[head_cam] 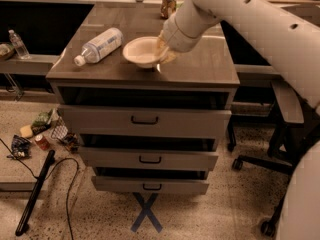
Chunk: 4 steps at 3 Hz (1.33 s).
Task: Move paper bowl near blue plastic bottle
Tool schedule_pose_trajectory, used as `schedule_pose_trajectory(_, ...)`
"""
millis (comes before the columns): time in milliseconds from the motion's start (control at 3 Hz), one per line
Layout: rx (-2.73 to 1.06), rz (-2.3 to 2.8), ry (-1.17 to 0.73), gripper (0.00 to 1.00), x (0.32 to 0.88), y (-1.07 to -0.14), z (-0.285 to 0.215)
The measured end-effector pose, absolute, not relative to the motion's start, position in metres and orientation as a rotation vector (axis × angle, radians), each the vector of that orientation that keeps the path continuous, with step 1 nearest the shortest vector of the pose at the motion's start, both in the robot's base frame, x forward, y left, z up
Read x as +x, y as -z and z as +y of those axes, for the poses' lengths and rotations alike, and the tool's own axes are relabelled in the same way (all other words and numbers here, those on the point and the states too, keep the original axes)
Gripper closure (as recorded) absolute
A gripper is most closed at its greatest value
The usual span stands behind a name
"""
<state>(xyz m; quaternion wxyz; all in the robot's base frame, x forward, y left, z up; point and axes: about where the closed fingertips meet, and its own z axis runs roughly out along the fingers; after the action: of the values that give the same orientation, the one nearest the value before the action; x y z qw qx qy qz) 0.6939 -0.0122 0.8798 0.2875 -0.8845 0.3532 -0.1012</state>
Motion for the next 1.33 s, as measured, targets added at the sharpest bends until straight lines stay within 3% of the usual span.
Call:
schedule_pose_trajectory(667, -2.382, 0.812, 0.256, 1.0, 0.699, -0.881, 0.037)
schedule_pose_trajectory(1000, -2.394, 0.763, 0.198, 0.77, 0.706, -0.879, 0.06)
schedule_pose_trajectory(1333, -2.399, 0.745, 0.165, 0.46, 0.71, -0.876, 0.071)
